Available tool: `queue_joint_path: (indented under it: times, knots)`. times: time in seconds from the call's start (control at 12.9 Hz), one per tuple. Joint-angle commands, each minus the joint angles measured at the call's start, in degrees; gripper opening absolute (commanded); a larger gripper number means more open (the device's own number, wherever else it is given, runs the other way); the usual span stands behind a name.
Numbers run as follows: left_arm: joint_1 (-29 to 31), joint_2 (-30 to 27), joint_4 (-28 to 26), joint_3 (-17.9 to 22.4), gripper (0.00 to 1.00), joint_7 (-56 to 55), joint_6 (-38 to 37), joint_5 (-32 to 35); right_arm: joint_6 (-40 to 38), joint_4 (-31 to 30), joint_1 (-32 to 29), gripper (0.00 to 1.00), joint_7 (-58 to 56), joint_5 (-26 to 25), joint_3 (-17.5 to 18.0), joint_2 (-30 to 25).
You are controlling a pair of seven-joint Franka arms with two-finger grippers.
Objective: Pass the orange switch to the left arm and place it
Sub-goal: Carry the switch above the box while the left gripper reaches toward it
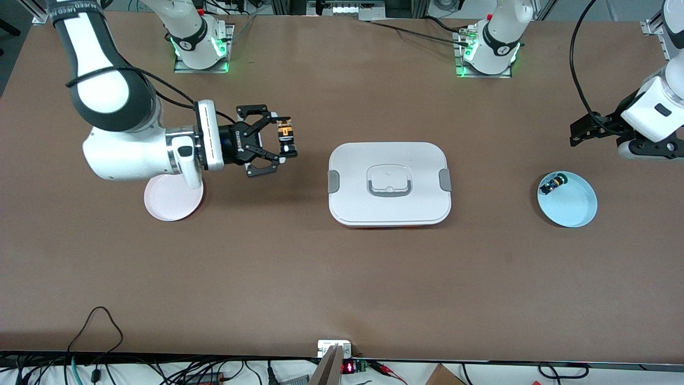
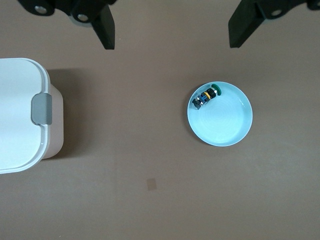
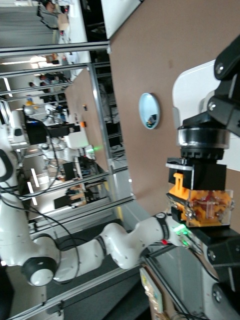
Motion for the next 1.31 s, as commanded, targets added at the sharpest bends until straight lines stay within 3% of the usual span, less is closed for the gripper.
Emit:
queue_joint_path:
  times: [0.0,0.23,0.62,0.77,1.0,1.24]
  knots:
    - [0.3,0.8,1.7,0.0,1.0,1.1,-1.4,-1.5,5.2,-1.0,3.0,0.09,-1.0,7.3,0.0,-1.2]
    - [0.2,2.4,2.0,0.0,1.0,1.2,-6.0,-8.8,12.9,-1.0,6.8,0.09,-1.8,12.9,0.0,-1.1]
    - [6.3,5.5,1.0,0.5,1.0,1.4,-16.0,-44.0,20.7,-1.0,12.6,0.09,-1.7,17.9,0.0,-0.9]
    - [6.5,8.9,0.9,0.1,1.0,1.9,-19.9,-53.4,20.5,-0.8,13.7,0.09,-1.6,19.8,0.0,-0.3]
    - [4.1,14.5,-3.6,-2.2,1.0,13.1,-16.1,-69.8,20.9,-0.5,16.0,0.09,-1.9,21.8,0.0,0.0]
    - [3.8,19.1,-6.4,-8.8,1.0,20.2,-12.1,-81.8,22.2,-0.4,16.1,0.09,-2.5,21.7,0.0,0.7]
